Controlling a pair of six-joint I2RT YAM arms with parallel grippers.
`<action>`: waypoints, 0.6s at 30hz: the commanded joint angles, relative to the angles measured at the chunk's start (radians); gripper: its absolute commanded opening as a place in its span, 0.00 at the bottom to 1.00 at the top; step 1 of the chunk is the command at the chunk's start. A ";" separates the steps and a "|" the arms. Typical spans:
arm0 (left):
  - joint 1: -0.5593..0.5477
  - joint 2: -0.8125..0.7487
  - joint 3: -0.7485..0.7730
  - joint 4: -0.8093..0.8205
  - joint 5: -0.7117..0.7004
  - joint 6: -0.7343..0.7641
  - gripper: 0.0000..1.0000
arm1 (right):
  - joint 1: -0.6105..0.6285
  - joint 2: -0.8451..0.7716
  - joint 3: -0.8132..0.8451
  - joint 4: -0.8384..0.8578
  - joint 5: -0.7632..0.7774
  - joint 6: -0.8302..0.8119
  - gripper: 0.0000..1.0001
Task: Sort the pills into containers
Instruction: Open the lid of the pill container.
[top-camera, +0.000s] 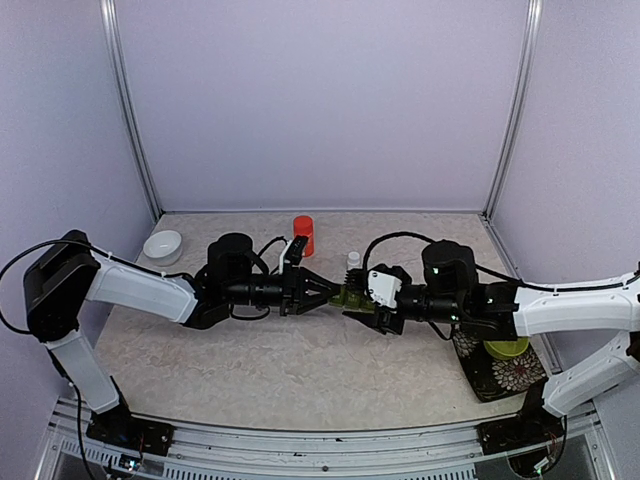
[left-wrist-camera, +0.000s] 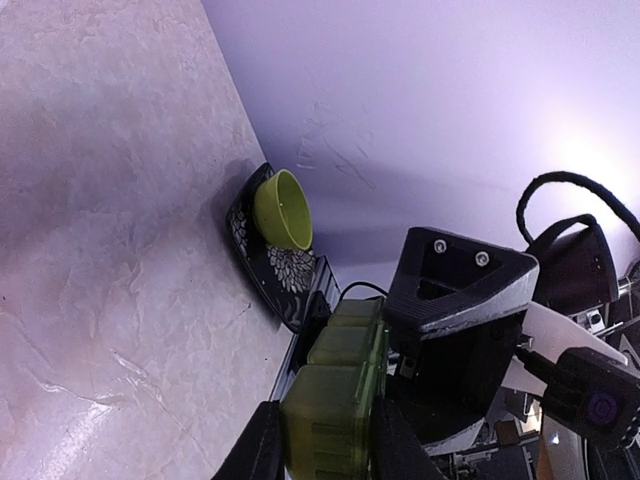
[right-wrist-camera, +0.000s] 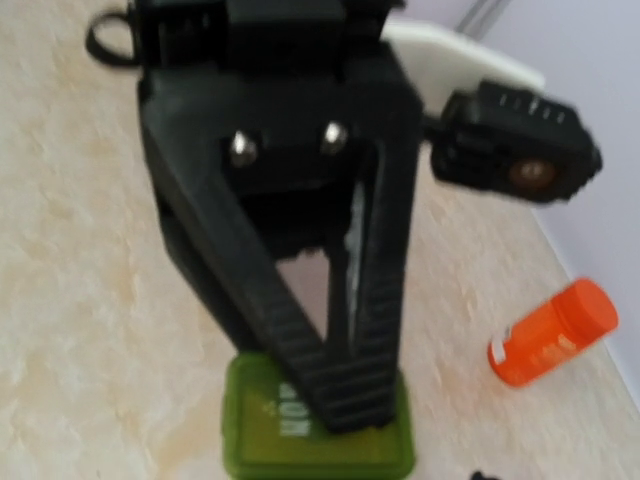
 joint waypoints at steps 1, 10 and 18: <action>0.012 -0.043 -0.009 -0.029 -0.033 0.020 0.28 | 0.050 0.039 0.064 -0.145 0.181 -0.011 0.63; 0.024 -0.055 -0.015 -0.042 -0.046 0.026 0.29 | 0.100 0.114 0.123 -0.214 0.343 -0.024 0.59; 0.025 -0.056 -0.015 -0.080 -0.070 0.046 0.29 | 0.137 0.147 0.170 -0.243 0.426 -0.046 0.59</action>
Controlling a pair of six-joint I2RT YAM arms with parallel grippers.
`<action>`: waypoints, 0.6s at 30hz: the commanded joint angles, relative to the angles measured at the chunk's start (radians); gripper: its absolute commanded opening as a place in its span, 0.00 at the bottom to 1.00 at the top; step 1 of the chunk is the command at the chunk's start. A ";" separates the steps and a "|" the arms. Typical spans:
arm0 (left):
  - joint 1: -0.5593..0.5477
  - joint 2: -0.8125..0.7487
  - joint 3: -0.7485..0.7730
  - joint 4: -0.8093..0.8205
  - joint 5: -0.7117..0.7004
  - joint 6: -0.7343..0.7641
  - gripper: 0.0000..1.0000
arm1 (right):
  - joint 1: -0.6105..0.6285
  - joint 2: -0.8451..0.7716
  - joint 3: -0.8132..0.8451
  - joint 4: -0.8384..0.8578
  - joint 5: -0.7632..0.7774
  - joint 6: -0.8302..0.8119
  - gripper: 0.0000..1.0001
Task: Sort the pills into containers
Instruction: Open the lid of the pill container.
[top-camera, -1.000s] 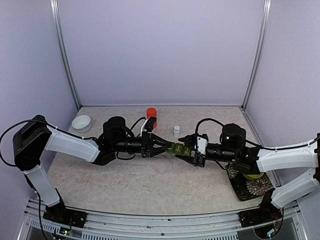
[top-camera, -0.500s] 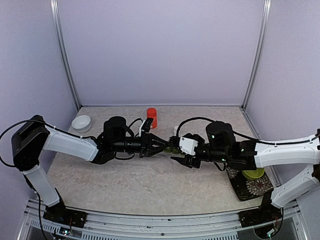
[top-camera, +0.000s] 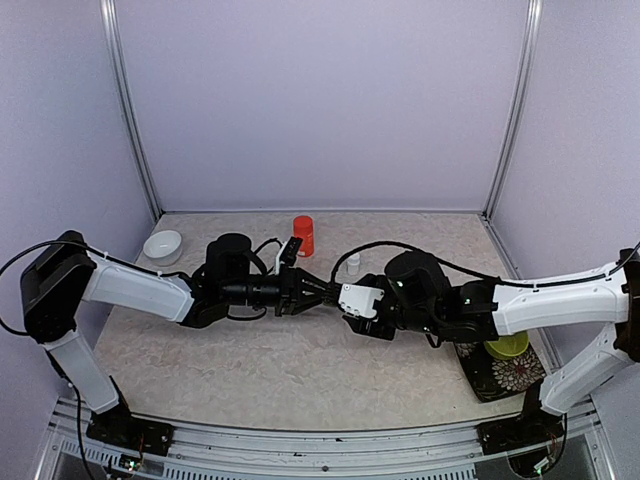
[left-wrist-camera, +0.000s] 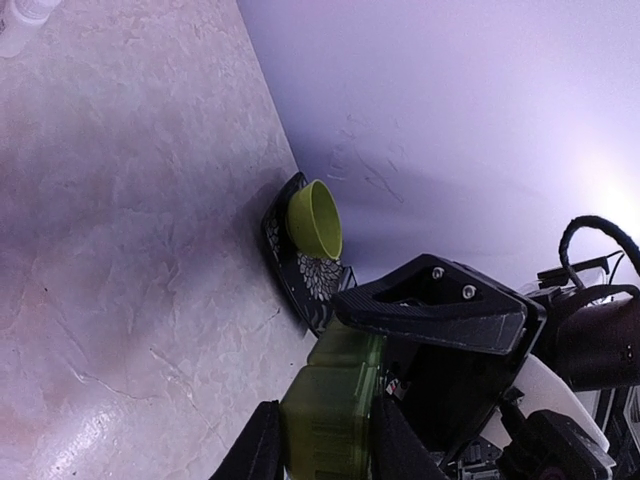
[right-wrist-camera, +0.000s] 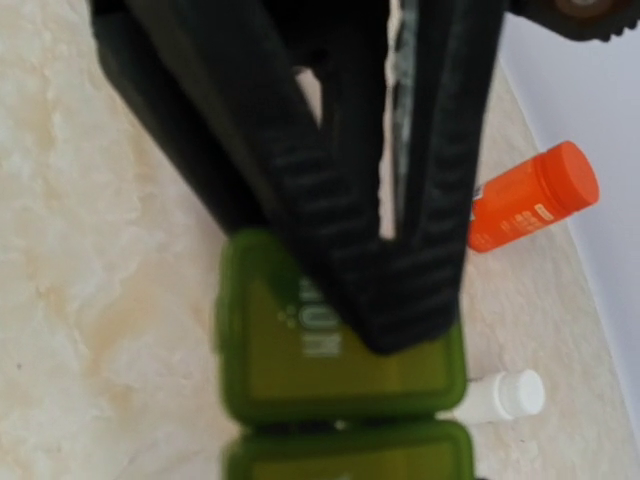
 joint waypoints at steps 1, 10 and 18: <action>0.008 -0.037 -0.005 -0.008 -0.029 0.029 0.29 | 0.030 0.027 0.054 -0.038 0.068 -0.019 0.59; 0.008 -0.038 -0.023 0.001 -0.039 0.026 0.30 | 0.043 0.061 0.086 -0.073 0.105 -0.031 0.49; 0.001 -0.023 -0.030 0.015 -0.040 0.019 0.33 | 0.054 0.082 0.106 -0.090 0.138 -0.035 0.39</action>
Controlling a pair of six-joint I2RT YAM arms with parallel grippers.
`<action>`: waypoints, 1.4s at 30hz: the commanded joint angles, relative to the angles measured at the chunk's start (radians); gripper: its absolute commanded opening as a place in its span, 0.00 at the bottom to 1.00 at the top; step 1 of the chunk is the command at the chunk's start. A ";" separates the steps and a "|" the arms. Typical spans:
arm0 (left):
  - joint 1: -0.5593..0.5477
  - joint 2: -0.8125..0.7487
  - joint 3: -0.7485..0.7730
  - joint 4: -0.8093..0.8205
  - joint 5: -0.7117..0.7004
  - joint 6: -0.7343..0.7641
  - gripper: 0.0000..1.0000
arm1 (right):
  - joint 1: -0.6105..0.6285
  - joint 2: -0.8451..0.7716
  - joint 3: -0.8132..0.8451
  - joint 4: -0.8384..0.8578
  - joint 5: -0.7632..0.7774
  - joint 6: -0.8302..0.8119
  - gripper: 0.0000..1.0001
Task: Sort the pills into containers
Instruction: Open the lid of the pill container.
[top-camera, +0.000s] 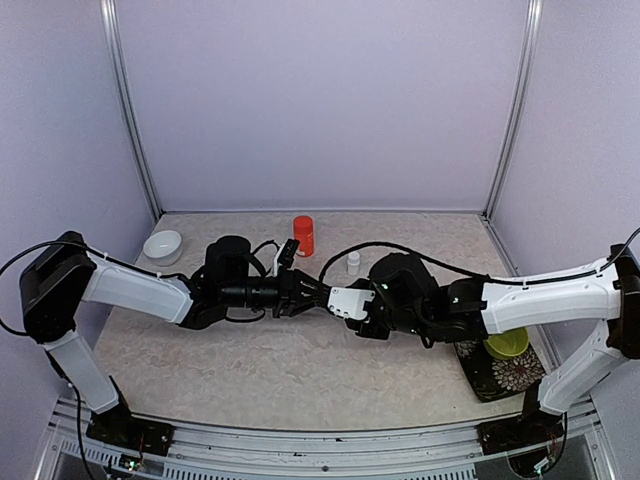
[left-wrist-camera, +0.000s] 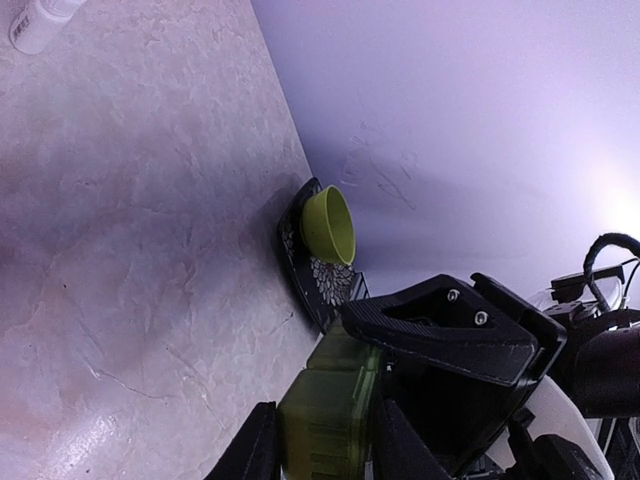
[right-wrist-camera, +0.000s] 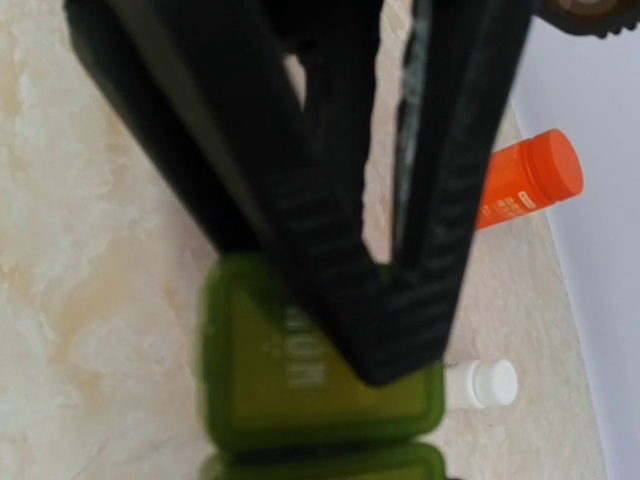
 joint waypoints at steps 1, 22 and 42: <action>-0.002 -0.018 -0.012 0.024 -0.009 0.010 0.33 | 0.019 0.020 0.030 -0.023 0.030 0.000 0.39; -0.009 -0.034 -0.033 0.024 -0.021 0.029 0.19 | -0.020 0.020 0.095 -0.066 -0.091 0.128 0.34; -0.001 -0.049 -0.048 0.000 -0.047 0.046 0.10 | -0.019 0.058 0.156 -0.161 -0.076 0.105 0.63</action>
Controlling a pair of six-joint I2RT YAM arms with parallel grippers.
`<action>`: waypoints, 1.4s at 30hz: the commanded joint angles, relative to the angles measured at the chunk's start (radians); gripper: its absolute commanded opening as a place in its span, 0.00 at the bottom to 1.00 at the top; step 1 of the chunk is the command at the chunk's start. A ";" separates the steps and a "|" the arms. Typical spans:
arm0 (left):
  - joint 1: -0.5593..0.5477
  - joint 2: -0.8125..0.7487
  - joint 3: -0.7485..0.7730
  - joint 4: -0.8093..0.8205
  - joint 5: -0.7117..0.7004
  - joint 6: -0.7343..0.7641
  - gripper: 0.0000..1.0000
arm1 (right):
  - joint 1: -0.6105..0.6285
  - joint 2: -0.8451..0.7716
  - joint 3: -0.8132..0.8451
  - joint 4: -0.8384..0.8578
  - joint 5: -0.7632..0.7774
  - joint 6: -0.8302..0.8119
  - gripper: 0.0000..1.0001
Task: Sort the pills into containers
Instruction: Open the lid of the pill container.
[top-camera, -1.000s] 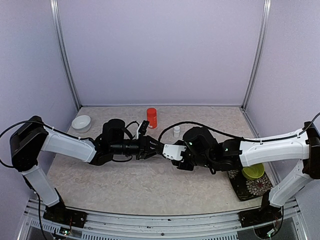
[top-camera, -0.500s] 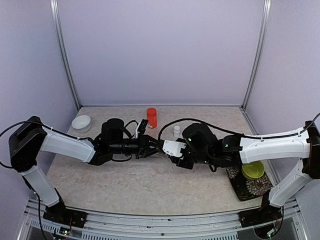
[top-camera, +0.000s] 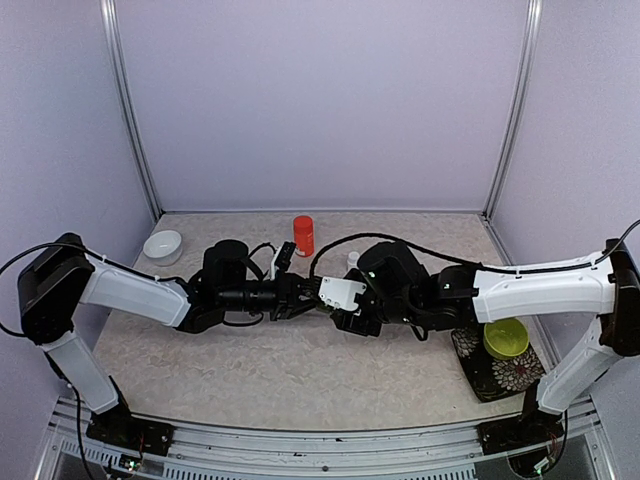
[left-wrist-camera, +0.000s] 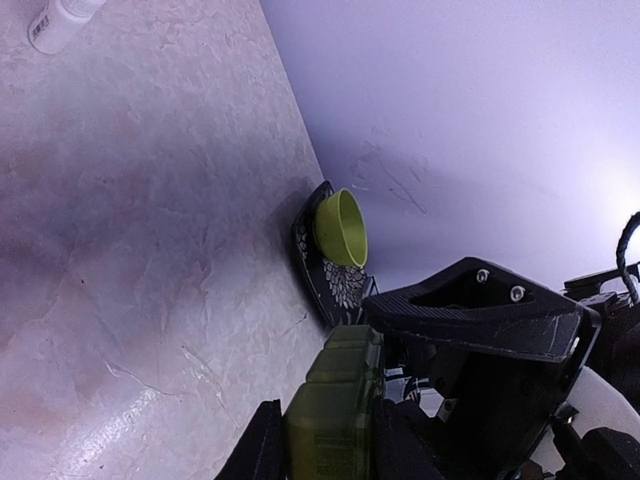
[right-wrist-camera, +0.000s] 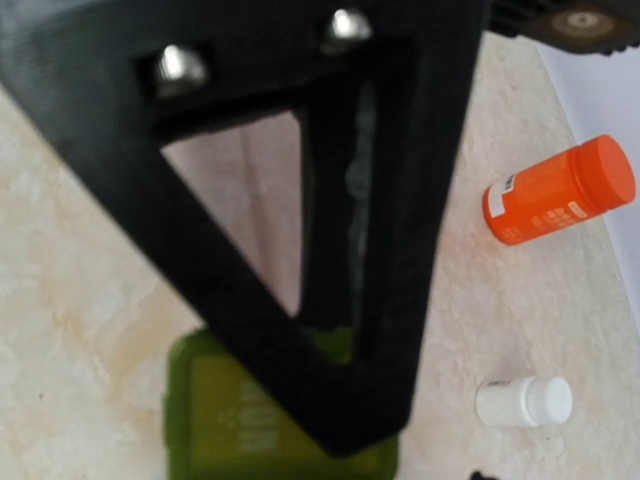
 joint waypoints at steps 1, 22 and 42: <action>0.005 -0.038 -0.015 -0.016 -0.020 0.035 0.10 | -0.007 0.004 0.043 -0.065 -0.001 -0.001 0.63; 0.003 -0.032 -0.004 -0.060 -0.051 0.059 0.14 | 0.009 0.059 0.117 -0.150 0.000 0.007 0.26; 0.004 -0.018 -0.006 -0.072 -0.058 0.081 0.15 | -0.088 0.004 0.156 -0.225 -0.281 0.105 0.32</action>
